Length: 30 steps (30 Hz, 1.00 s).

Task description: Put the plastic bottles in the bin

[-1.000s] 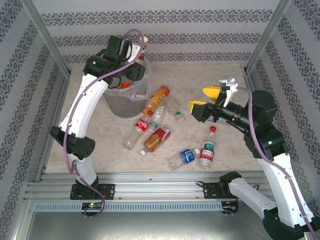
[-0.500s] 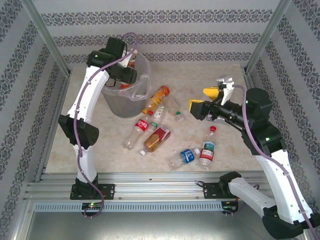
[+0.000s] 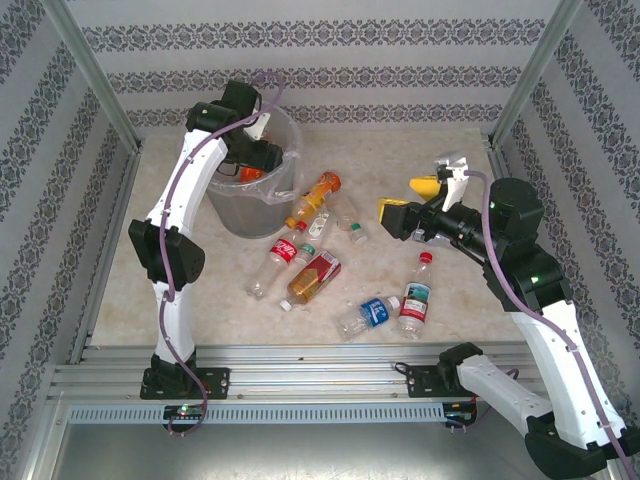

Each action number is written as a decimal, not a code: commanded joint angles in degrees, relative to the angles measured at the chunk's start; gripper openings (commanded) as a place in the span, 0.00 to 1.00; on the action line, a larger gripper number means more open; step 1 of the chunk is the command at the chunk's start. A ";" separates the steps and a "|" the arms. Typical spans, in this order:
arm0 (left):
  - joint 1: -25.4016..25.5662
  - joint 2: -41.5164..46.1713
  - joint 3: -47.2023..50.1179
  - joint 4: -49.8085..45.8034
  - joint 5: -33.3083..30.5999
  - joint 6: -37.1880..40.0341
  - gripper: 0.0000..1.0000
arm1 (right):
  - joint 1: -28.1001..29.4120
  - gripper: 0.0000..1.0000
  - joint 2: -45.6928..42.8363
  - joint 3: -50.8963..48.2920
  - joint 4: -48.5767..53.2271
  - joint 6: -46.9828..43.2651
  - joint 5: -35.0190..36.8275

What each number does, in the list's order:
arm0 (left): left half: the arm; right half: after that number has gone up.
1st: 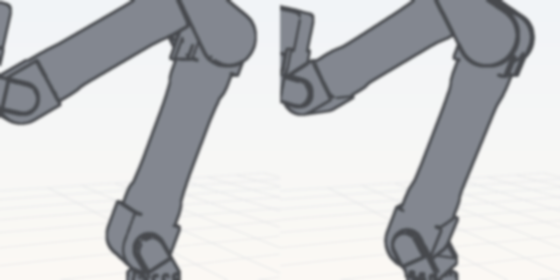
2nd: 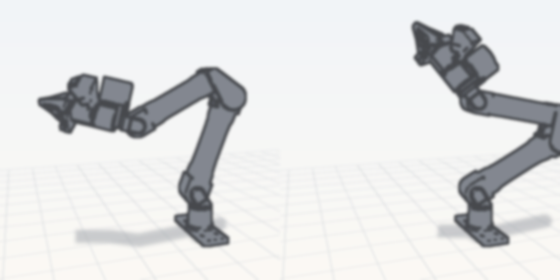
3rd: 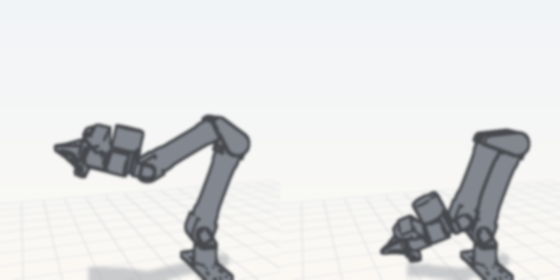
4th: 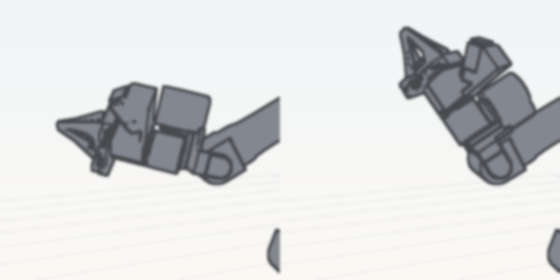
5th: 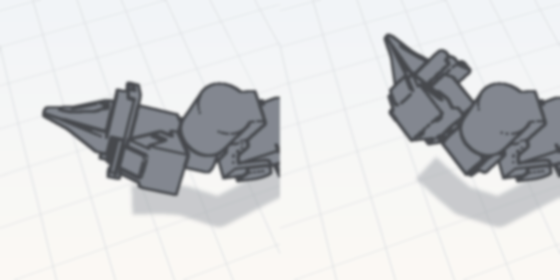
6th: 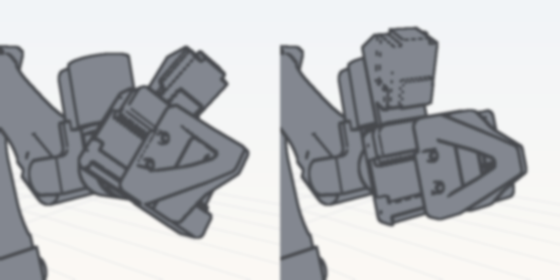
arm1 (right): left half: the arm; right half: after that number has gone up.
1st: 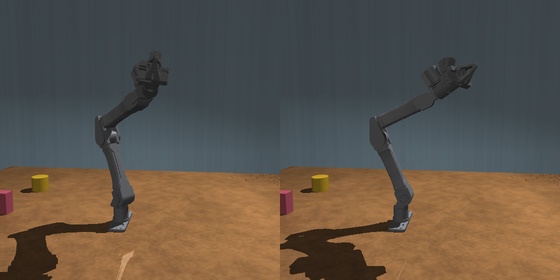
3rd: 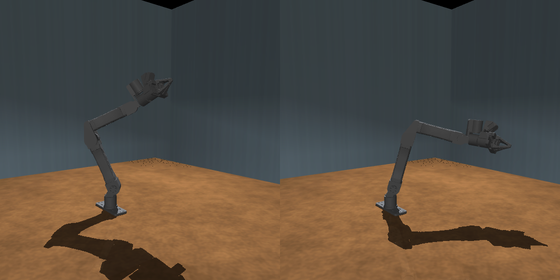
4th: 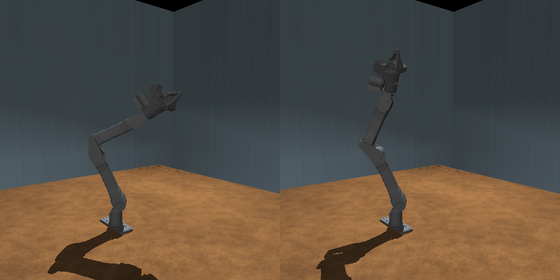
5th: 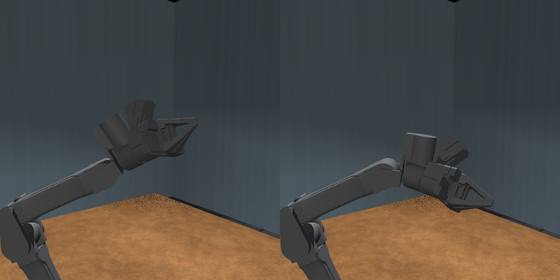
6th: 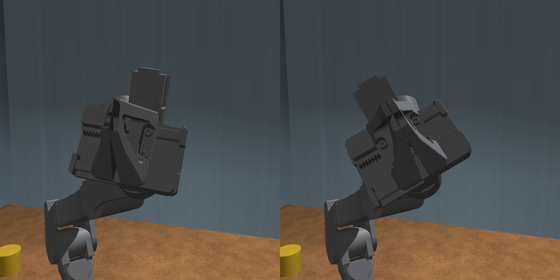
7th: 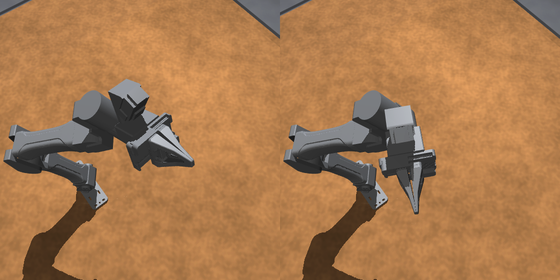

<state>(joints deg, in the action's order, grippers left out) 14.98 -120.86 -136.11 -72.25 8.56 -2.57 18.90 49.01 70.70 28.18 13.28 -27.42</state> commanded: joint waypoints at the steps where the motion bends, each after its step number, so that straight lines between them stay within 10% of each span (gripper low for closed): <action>1: 0.08 0.83 -1.49 -2.72 1.23 -1.30 0.81 | 0.27 0.98 -0.36 -0.91 -0.26 -0.24 1.61; 15: 0.13 10.67 2.54 2.47 -0.71 -2.09 0.86 | 0.19 0.98 3.96 -3.73 -2.16 5.31 5.07; 30: 3.18 35.09 31.20 22.50 13.53 -2.80 0.90 | 0.37 0.83 17.46 -5.85 3.58 2.42 8.97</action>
<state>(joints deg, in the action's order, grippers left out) 15.92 -89.78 -108.22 -55.86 17.56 -4.78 18.90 64.42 66.02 29.04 17.43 -20.78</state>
